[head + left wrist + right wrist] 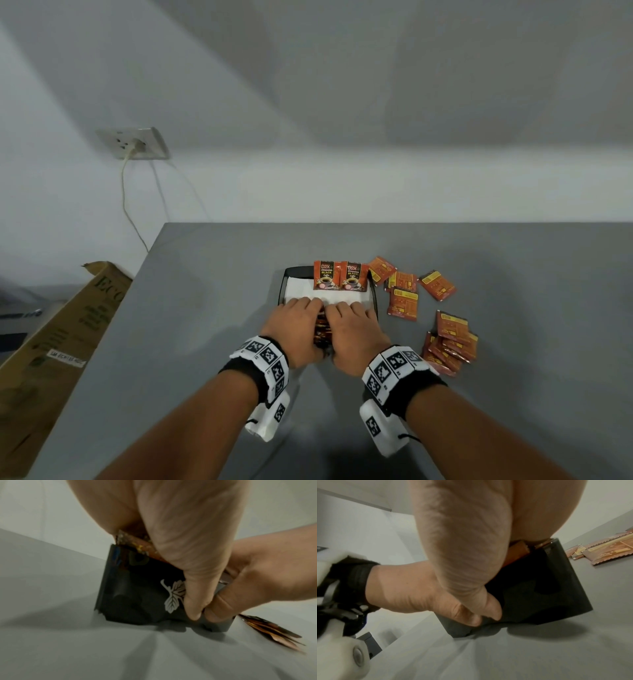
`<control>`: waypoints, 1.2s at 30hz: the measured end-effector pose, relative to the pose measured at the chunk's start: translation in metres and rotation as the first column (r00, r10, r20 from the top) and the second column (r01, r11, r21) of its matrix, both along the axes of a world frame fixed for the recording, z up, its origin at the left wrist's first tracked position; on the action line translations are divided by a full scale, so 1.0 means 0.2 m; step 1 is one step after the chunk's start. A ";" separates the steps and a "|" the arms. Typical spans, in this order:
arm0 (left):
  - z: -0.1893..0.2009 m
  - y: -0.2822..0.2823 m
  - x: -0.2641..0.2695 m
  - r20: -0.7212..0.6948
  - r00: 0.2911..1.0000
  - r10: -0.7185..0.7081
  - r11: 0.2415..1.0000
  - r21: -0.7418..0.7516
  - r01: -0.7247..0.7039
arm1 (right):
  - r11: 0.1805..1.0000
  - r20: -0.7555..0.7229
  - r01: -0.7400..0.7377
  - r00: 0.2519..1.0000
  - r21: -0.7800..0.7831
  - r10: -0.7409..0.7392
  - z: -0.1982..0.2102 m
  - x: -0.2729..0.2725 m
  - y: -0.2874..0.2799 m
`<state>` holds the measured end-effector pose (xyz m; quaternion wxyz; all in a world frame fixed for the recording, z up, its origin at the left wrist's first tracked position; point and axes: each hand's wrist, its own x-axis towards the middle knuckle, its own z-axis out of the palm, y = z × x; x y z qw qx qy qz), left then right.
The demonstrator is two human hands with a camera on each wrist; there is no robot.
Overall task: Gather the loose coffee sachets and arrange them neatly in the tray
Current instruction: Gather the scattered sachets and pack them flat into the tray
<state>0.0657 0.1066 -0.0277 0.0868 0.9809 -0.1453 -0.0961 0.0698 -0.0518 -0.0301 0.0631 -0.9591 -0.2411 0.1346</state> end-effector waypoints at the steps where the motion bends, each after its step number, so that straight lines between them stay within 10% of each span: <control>1: 0.00 0.00 -0.01 -0.003 1.000 0.004 1.000 -0.001 -0.004 | 1.000 -0.003 -0.001 1.000 -0.007 0.001 0.00 0.00 0.00; 9: 0.06 0.02 -0.04 0.008 0.999 0.049 0.990 -0.132 -0.048 | 0.985 -0.013 0.013 1.000 0.174 -0.011 0.06 0.00 -0.08; 14: 0.15 -0.02 -0.05 0.059 0.993 0.106 0.970 -0.227 -0.090 | 0.807 -0.123 0.326 0.944 0.493 -0.306 0.13 0.07 -0.39; 23: 0.23 -0.48 -0.06 0.119 0.993 -0.019 0.913 -0.402 0.066 | 0.643 -0.083 0.762 0.647 0.079 -0.758 -0.15 0.14 -0.89; 31: 0.10 -0.94 0.09 -0.153 0.988 -0.031 0.991 -0.133 0.011 | 0.664 -0.054 0.746 0.666 0.043 -0.744 -0.31 0.23 -0.94; 36: -0.02 -1.07 0.23 -0.246 0.951 0.189 0.982 0.026 -0.188 | 0.436 -0.287 0.801 0.567 0.410 -0.772 -0.25 0.18 -1.03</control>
